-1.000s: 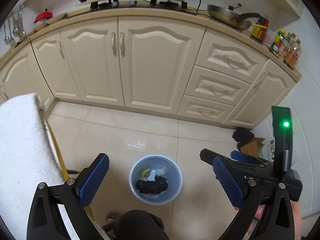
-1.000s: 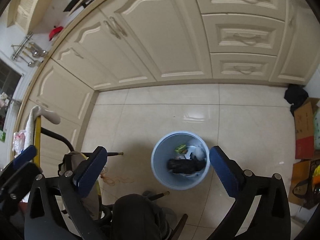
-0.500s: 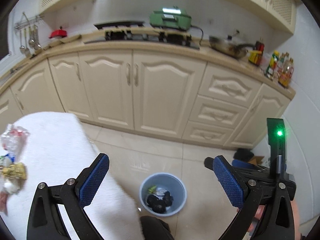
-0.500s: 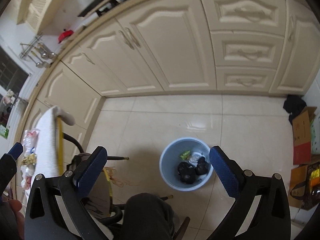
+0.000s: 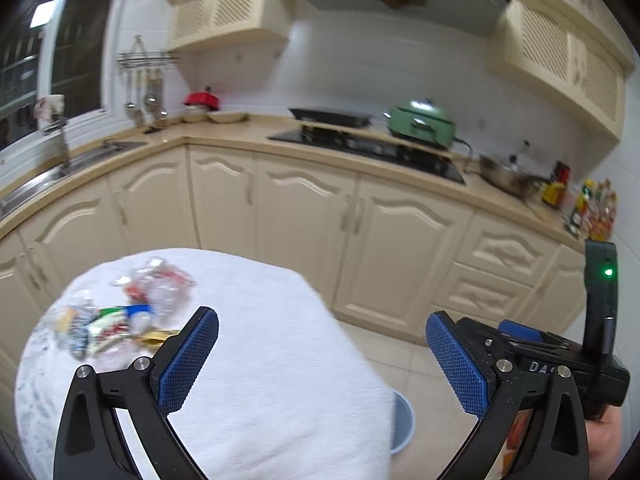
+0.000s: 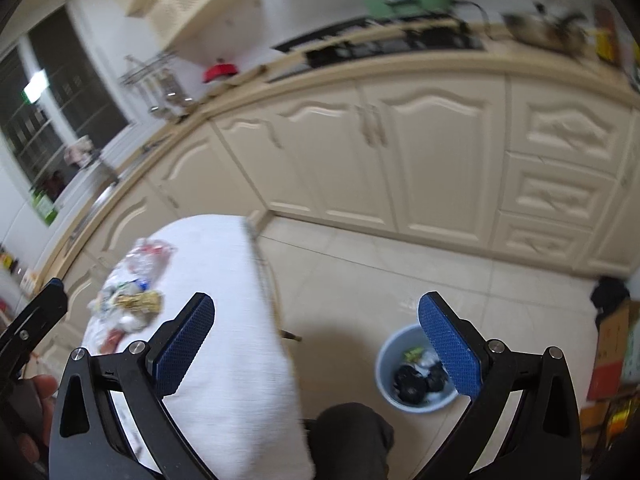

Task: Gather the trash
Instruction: 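Return both open tools to the table above the remaining trash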

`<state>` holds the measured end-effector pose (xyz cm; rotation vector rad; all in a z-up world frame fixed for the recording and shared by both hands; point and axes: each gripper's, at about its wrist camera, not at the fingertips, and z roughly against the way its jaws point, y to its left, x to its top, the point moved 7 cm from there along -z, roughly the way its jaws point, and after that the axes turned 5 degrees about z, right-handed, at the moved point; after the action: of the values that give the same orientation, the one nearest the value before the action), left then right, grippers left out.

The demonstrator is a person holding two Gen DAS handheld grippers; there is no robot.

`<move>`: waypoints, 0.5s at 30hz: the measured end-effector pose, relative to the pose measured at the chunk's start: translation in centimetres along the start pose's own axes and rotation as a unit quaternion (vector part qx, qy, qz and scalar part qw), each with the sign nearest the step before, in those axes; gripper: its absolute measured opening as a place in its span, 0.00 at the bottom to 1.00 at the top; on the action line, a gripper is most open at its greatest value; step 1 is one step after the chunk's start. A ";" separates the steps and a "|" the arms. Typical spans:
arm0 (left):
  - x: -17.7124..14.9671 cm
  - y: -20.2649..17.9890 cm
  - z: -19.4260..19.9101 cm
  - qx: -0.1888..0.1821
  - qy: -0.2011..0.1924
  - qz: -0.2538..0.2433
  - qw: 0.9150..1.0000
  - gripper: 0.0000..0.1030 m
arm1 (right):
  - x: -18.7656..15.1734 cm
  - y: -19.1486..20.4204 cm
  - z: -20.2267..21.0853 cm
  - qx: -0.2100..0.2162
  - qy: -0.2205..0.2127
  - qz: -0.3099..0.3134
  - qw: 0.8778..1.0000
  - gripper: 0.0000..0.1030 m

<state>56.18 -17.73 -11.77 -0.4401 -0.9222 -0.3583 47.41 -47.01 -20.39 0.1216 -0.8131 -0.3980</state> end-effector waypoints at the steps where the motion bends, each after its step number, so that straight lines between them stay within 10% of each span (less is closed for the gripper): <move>1: -0.1 0.3 0.8 0.004 -0.005 0.002 1.000 0.99 | 0.2 1.3 0.2 0.005 -0.003 0.010 1.000 1.00; 15: -3.5 8.3 13.9 0.092 -0.078 0.064 0.991 0.99 | 1.2 17.2 3.8 0.060 -0.060 0.140 0.987 1.00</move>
<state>48.73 -3.18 -9.06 -0.3584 -1.0630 -0.1217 50.54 -31.46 -12.59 0.0948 -0.9580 -0.0910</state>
